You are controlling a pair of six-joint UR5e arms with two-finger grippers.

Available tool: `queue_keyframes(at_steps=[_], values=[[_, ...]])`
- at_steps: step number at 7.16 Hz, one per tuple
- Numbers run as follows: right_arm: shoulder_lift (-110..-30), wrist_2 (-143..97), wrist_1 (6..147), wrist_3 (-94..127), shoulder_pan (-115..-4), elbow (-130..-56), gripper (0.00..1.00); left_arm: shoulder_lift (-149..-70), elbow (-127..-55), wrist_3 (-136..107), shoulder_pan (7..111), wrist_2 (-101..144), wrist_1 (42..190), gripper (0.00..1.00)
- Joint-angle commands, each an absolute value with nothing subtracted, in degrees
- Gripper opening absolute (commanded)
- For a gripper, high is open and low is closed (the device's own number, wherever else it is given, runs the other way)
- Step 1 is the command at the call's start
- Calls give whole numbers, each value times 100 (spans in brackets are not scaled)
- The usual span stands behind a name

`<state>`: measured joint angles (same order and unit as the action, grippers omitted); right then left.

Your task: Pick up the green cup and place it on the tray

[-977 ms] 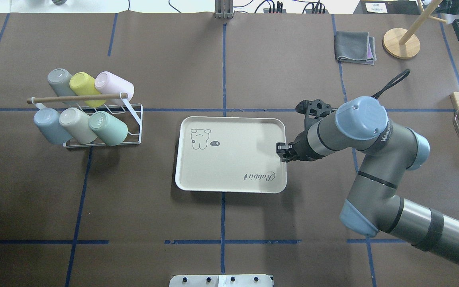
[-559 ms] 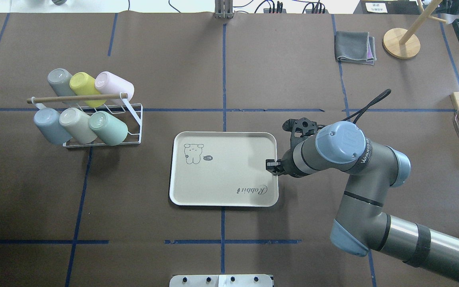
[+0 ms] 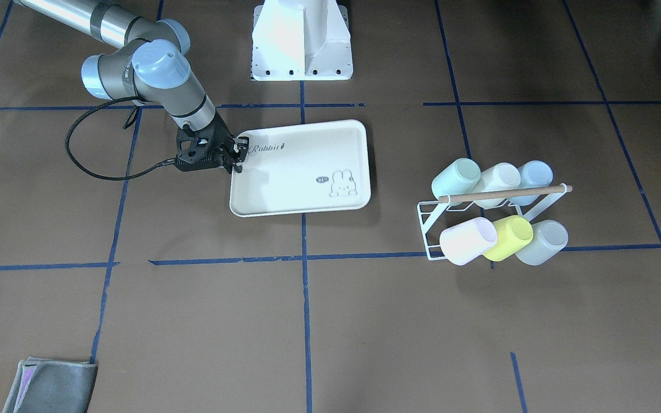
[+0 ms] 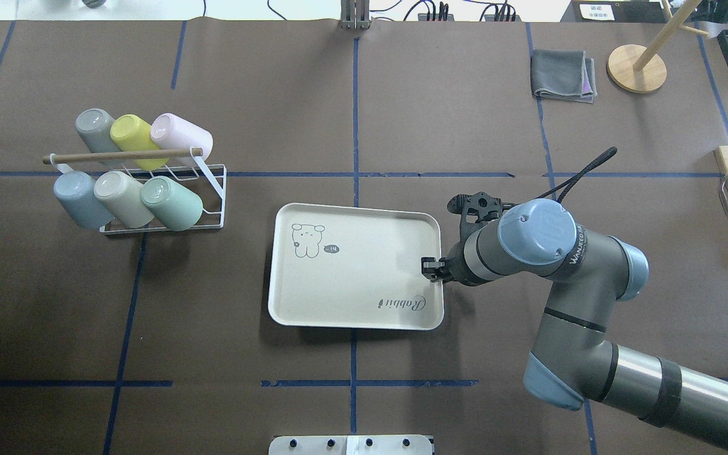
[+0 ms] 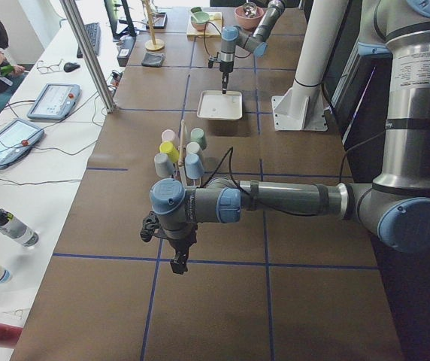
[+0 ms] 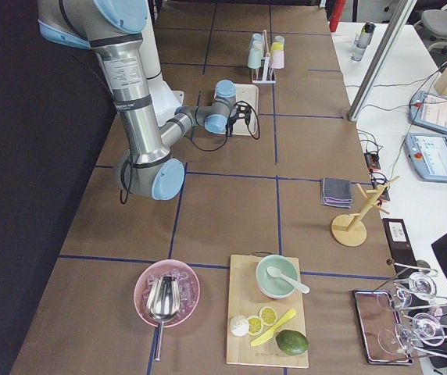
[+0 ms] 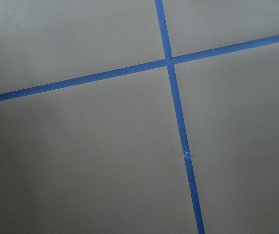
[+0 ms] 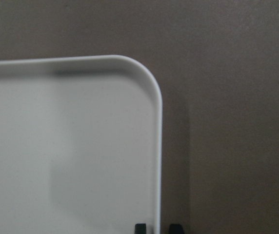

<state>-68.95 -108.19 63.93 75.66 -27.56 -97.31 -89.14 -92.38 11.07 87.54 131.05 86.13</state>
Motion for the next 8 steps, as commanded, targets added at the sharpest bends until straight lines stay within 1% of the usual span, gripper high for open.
queue_keyframes(at_steps=[1, 3, 4, 5, 7, 8], values=[[-6899, -11037, 6425, 7506, -3074, -9765, 100, -8921, -9229, 1107, 8754, 13104, 8613, 100], [-6917, -11712, 6713, 7427, -3749, -9861, 100, -8921, -9237, 1107, 8754, 13104, 8622, 100], [-6943, -11925, 7011, 7035, -4049, -9948, 100, -8921, -9246, 1107, 8754, 13104, 8622, 100], [-6987, -12083, 7562, 6118, -4382, -10097, 100, -8930, -9237, 1107, 8754, 13104, 8622, 100], [-7757, -12513, 8592, 4001, -5382, -10641, 100, -8930, -9298, 1107, 8754, 13096, 8657, 100], [-8170, -12637, 8778, 3016, -5884, -10774, 100, -8930, -9299, 1055, 8754, 13087, 8736, 100]])
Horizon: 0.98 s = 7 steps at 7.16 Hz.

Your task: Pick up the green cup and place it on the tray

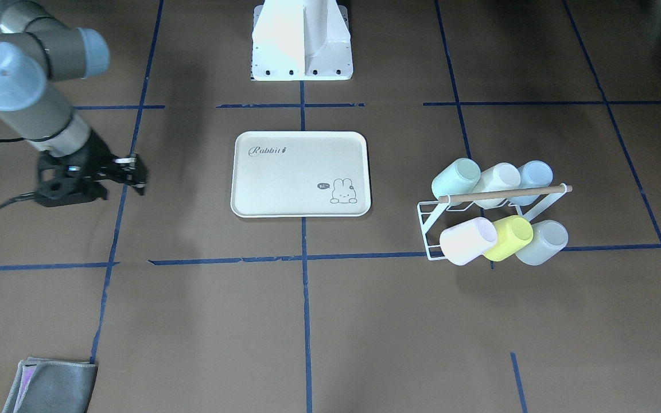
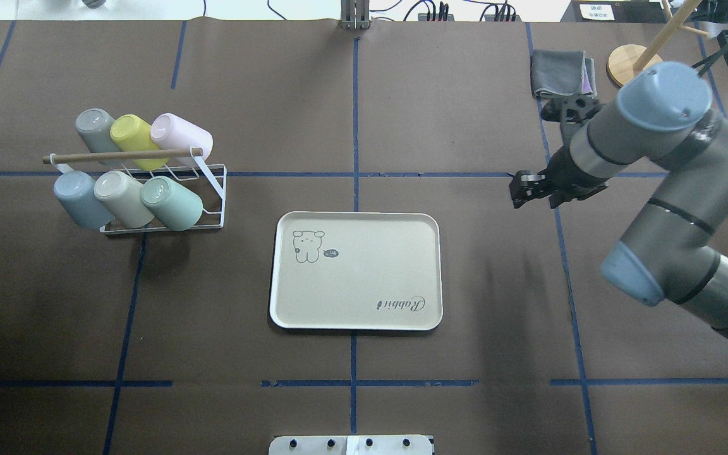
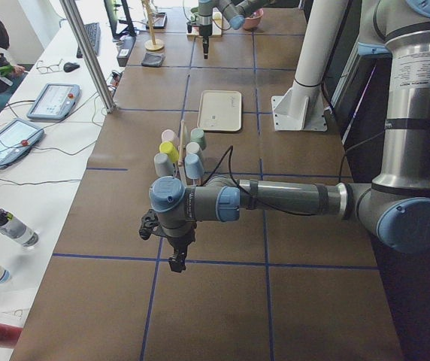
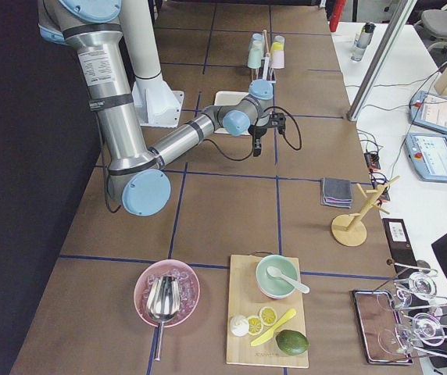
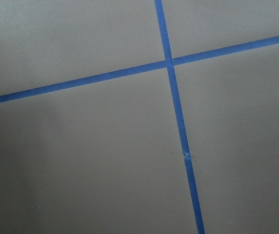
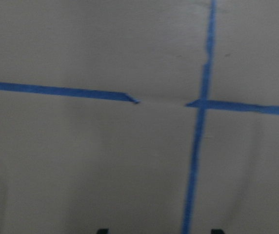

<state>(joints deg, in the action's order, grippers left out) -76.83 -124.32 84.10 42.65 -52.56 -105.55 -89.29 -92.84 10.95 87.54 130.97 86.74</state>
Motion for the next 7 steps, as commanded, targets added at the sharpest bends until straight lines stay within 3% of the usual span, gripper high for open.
queue_keyframes(at_steps=[1, 4, 7], values=[[-8618, -12700, 8850, 1971, -6376, -10801, 100, -8886, -9308, 1055, 8763, 13113, 8815, 100], [-9631, -12788, 9279, -1047, -8080, -10696, 100, -8973, -9282, 1063, 8754, 13105, 8963, 100], [-10449, -12980, 9439, -1143, -8946, -10661, 100, -9148, -9132, 846, 8693, 13104, 10011, 100]])
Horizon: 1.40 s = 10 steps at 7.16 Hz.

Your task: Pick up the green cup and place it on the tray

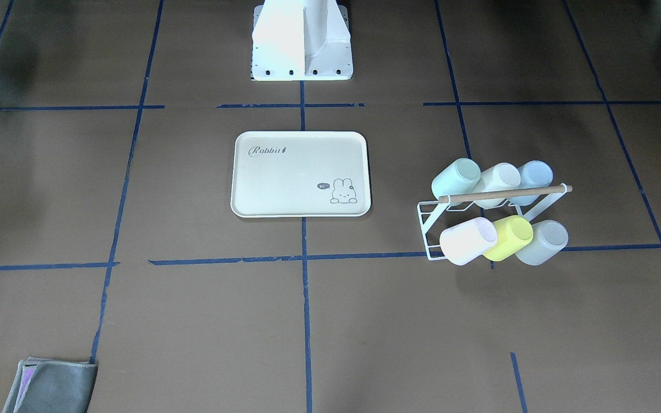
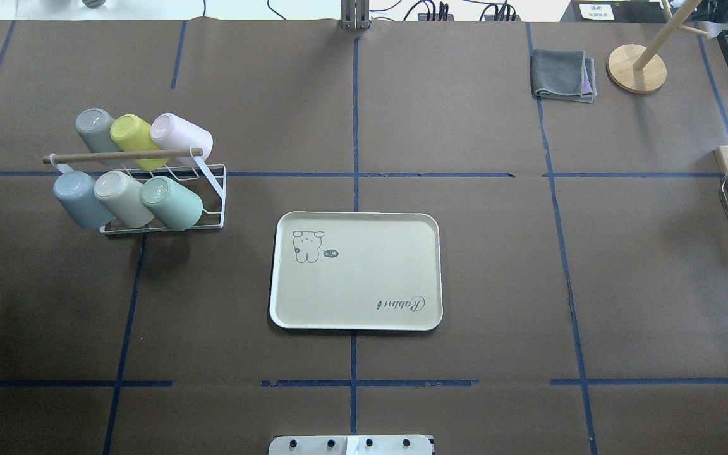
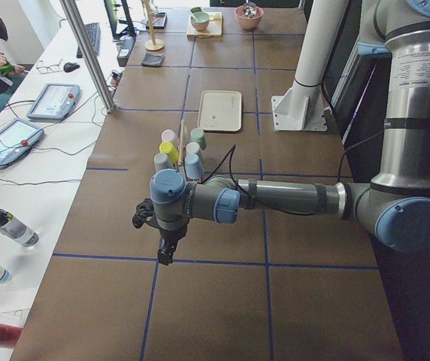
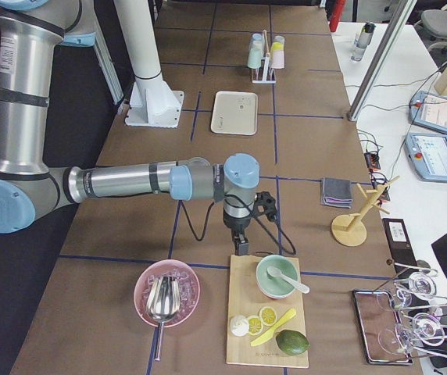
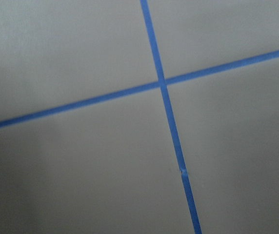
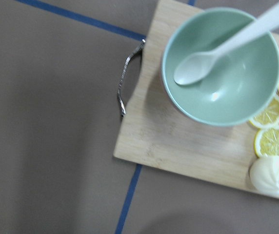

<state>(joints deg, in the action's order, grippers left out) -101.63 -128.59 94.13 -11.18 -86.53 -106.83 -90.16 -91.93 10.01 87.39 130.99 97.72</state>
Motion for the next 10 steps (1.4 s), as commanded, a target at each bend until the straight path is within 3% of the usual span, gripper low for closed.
queue_keyframes(at_steps=[1, 5, 8, 10], values=[[-10441, -13251, 9439, -1099, -8947, -10626, 100, -9115, -9106, 583, 8701, 13122, 10054, 100], [-10371, -13254, 9413, -976, -8947, -10705, 100, -9201, -9220, 335, 8675, 13684, 10562, 100], [-10371, -13245, 9413, -976, -8947, -10688, 100, -9474, -9333, 1066, 8351, 13641, 11933, 100], [-10371, -13245, 9413, -976, -8947, -10688, 100, -9720, -9754, 1107, 8341, 13397, 11936, 100]])
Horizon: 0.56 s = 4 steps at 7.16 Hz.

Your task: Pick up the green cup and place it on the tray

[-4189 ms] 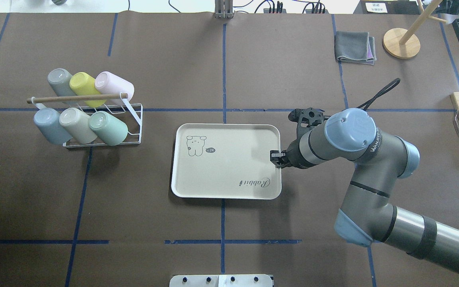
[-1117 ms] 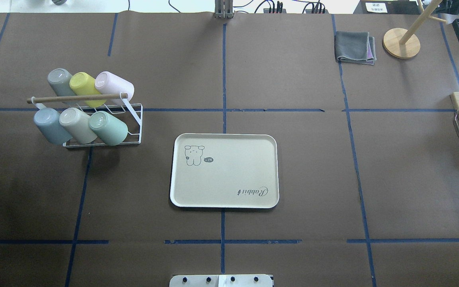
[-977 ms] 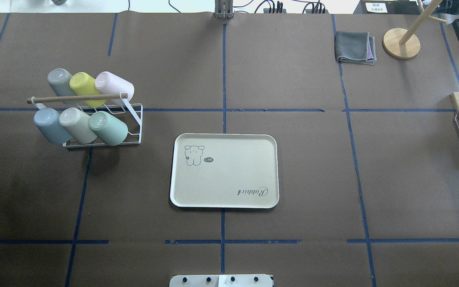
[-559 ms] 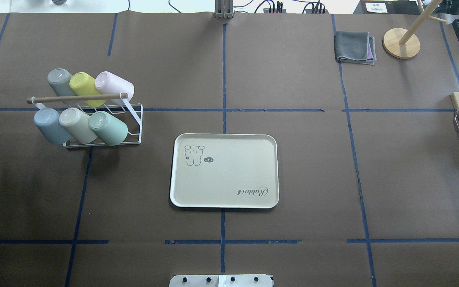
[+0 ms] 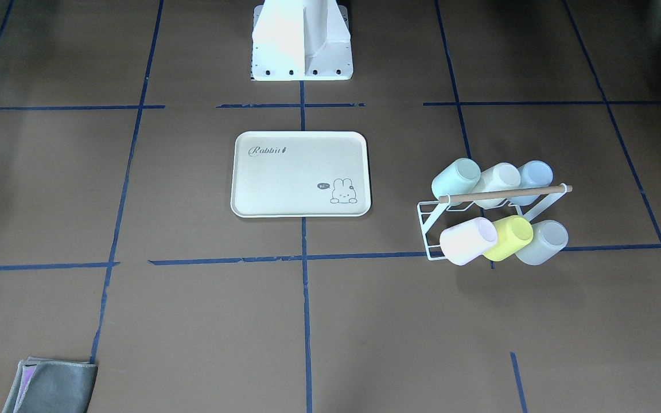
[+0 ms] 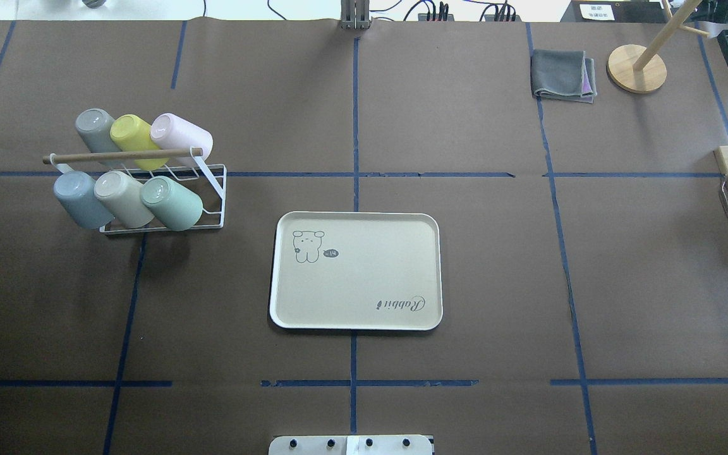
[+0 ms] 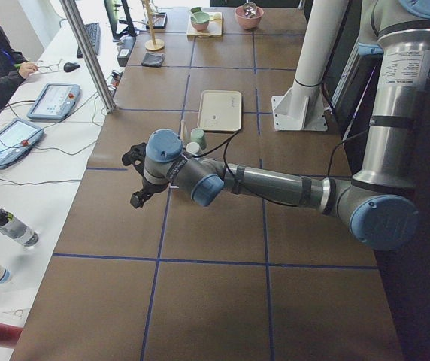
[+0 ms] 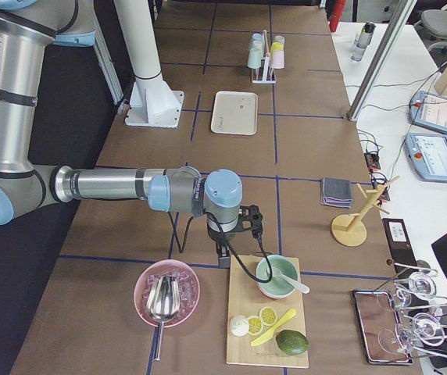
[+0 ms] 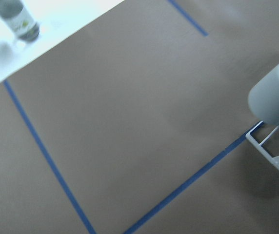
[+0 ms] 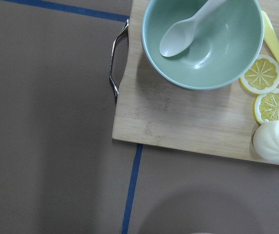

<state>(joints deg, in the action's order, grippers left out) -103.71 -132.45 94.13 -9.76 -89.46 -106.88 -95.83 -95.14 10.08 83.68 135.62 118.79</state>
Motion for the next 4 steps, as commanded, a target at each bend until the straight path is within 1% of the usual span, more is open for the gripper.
queue_keyframes(at_steps=[1, 2, 4], values=[[-10371, -13245, 9413, -976, -8947, -10679, 100, -9738, -9895, 1107, 8193, 13151, 11918, 100], [-10371, -13245, 9413, -976, -8947, -10679, 100, -9738, -10079, 1107, 7974, 13140, 11857, 100], [-10371, -13245, 9413, -967, -8947, -10670, 100, -9738, -10737, 1125, 7395, 13009, 11306, 100]])
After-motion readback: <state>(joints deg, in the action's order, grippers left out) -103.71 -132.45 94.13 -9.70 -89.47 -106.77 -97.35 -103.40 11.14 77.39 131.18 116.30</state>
